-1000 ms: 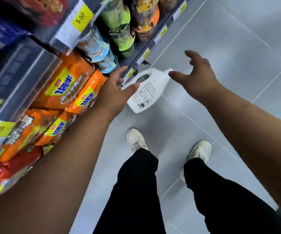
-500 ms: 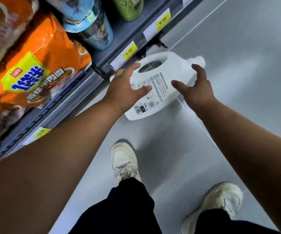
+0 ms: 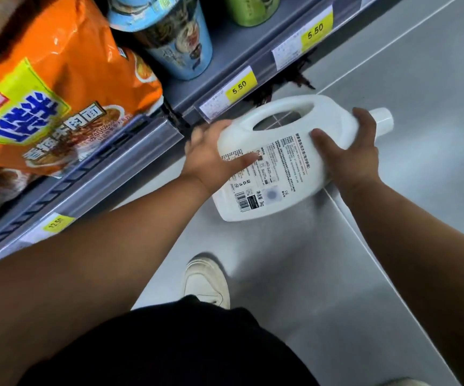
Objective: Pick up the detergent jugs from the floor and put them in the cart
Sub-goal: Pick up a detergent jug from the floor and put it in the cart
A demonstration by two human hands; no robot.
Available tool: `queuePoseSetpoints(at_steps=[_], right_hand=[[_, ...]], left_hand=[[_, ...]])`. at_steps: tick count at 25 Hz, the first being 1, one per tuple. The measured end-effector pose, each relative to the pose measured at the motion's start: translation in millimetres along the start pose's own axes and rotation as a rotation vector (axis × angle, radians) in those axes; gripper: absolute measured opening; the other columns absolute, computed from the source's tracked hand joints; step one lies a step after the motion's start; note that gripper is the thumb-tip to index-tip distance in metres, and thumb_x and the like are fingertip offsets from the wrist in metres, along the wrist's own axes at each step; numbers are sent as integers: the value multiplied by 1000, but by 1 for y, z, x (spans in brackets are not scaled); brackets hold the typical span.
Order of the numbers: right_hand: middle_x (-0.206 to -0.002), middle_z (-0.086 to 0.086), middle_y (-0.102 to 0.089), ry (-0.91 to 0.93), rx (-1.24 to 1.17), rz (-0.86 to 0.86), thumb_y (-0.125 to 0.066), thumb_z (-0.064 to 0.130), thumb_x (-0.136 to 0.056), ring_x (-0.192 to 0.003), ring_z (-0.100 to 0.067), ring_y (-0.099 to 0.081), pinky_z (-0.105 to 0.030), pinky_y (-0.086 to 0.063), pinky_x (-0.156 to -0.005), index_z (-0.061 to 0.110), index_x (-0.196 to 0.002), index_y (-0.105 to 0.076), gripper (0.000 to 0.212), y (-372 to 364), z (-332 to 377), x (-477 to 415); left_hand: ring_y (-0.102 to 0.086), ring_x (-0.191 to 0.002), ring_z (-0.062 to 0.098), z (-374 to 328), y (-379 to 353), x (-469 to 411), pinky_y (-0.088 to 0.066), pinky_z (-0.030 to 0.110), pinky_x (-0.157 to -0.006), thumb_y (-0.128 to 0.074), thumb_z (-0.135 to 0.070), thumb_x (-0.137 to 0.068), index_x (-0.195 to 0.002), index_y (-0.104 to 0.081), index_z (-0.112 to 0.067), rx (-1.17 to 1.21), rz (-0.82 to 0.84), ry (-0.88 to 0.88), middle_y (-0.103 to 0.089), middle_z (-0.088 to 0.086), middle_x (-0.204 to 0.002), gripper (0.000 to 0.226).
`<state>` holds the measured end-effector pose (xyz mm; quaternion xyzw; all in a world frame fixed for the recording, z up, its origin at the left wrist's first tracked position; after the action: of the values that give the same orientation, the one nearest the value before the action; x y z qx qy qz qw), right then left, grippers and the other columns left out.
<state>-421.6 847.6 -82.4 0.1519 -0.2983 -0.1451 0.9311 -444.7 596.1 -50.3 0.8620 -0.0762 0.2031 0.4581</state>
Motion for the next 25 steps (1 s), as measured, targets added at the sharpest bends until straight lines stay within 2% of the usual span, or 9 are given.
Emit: queuePoseSetpoints(at_steps=[4,8,12,13,16,19,21,23,25], right_hand=[[-132,-7,-44,20,-81,-29,-76,54,-68,-104,-9,-54,-32,-47,-100,48,-132,-38,75,-3,-5,-2],[-134,-4,-45,32,-152,-42,-78,49,-68,-101,0,-53,-23,-48,-92,46,-130,-42,71,-4,-5,-2],[-132,-3,-46,19,-185,-58,-78,45,-72,-103,-4,-54,-14,-51,-81,46,-128,-43,66,4,-14,2],[-132,-3,-46,18,-191,-72,-77,44,-72,-103,-4,-54,-16,-52,-82,46,-128,-43,65,9,-17,3],[-130,-4,-47,-1,-146,-133,-75,55,-63,-108,-14,-56,-37,-49,-100,52,-123,-43,68,26,-25,1],[-129,-4,-48,-26,-168,-146,-76,57,-60,-110,-19,-57,-41,-49,-99,57,-116,-43,65,31,-29,-2],[-129,-4,-48,-28,-186,-141,-77,56,-61,-109,-18,-58,-41,-50,-98,57,-116,-44,64,27,-28,-2],[-129,-5,-47,-36,-214,-156,-77,54,-61,-107,-18,-59,-42,-51,-97,56,-116,-44,64,27,-28,-1],[-130,-5,-47,-60,-254,-163,-77,53,-62,-105,-19,-60,-42,-53,-94,55,-115,-45,62,25,-27,-1]], left_hand=[[-45,-110,14,0,4,-3,-37,23,-98,-82,-54,-64,-136,-41,-41,64,56,48,-34,-1,-130,84],[-46,-108,10,5,5,-4,-35,18,-94,-83,-48,-67,-132,-46,-42,150,22,21,-35,-2,-126,75],[-43,-120,10,5,-6,-3,-35,22,-105,-83,-51,-64,-120,-48,-49,206,14,-51,-33,-8,-124,65],[-42,-121,10,2,-11,-1,-35,23,-106,-81,-56,-61,-119,-49,-48,208,7,-85,-33,-9,-123,67],[-48,-117,10,-1,-27,0,-37,22,-104,-70,-64,-54,-123,-53,-41,304,-3,-113,-37,-9,-122,74],[-58,-113,15,7,-35,-8,-47,37,-102,-78,-56,-56,-115,-55,-50,479,9,-49,-51,2,-128,63],[-63,-110,23,11,-35,-8,-53,46,-95,-83,-46,-59,-113,-57,-45,589,53,11,-59,10,-123,60],[-66,-105,24,5,-35,-4,-56,45,-90,-82,-30,-64,-113,-58,-33,701,65,59,-65,8,-114,55],[-67,-103,24,2,-36,-3,-56,44,-89,-80,-26,-65,-111,-59,-32,738,57,93,-67,6,-111,50]])
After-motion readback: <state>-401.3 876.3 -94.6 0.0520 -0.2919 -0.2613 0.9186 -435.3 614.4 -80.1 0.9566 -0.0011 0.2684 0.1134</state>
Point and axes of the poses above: each hand's wrist, its own x-axis away from the middle knuckle, its own y-axis out of the back of the hand, z = x × y, the point moved 4 cm from there along -x, towards the middle knuckle
